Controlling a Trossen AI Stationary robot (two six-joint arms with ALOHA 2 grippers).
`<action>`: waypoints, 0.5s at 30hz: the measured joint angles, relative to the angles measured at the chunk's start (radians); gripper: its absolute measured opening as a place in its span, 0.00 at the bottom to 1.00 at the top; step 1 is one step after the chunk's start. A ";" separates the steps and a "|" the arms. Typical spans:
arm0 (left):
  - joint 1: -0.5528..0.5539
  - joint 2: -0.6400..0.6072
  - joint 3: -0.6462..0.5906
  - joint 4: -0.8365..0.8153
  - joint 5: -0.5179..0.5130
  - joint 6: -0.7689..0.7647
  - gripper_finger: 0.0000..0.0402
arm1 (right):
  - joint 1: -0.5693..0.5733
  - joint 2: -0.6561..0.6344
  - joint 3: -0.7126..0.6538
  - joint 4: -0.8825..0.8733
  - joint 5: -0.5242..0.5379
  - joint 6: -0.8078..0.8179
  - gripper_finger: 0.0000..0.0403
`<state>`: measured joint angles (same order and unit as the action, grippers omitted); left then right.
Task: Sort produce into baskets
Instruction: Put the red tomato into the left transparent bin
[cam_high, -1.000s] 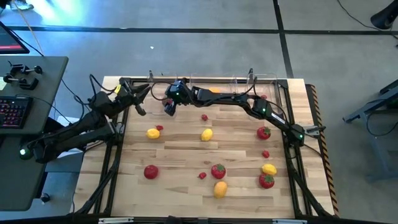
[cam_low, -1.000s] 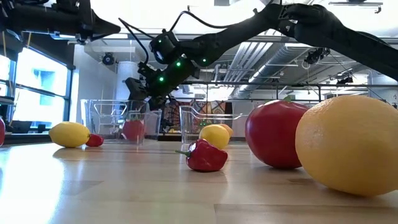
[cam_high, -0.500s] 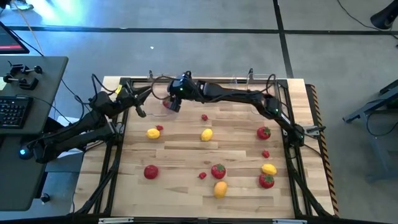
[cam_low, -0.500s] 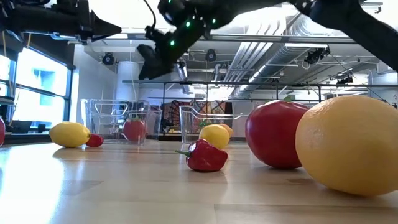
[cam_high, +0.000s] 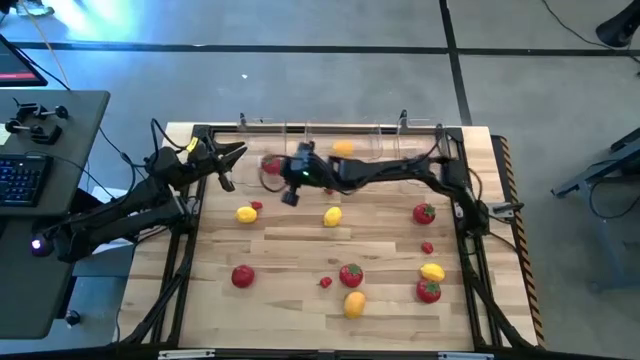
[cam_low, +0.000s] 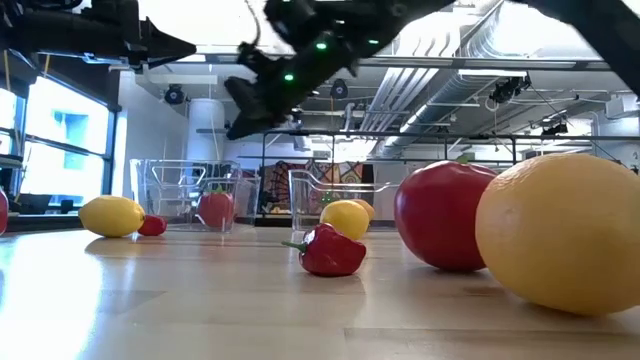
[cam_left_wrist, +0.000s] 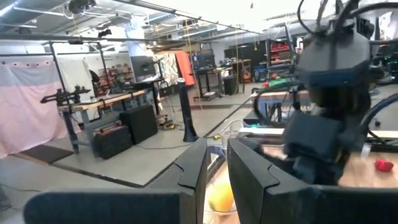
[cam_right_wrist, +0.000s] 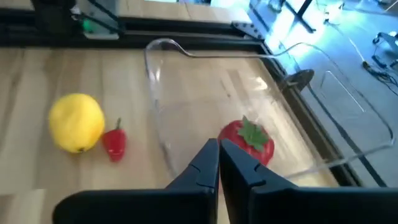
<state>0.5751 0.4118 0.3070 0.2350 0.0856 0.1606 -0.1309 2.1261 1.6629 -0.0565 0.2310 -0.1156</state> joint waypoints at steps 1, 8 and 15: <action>0.000 0.000 0.000 0.000 0.000 0.000 0.12 | 0.005 -0.036 -0.067 0.028 0.002 0.014 0.01; 0.000 0.000 0.000 0.003 -0.001 0.000 0.12 | 0.057 -0.340 -0.508 0.086 0.105 0.127 0.00; 0.000 0.007 0.000 0.010 -0.001 -0.010 0.12 | 0.090 -0.627 -0.831 0.091 0.142 0.283 0.00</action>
<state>0.5755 0.4191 0.3070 0.2455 0.0845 0.1502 -0.0407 1.4993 0.8316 0.0347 0.3729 0.1674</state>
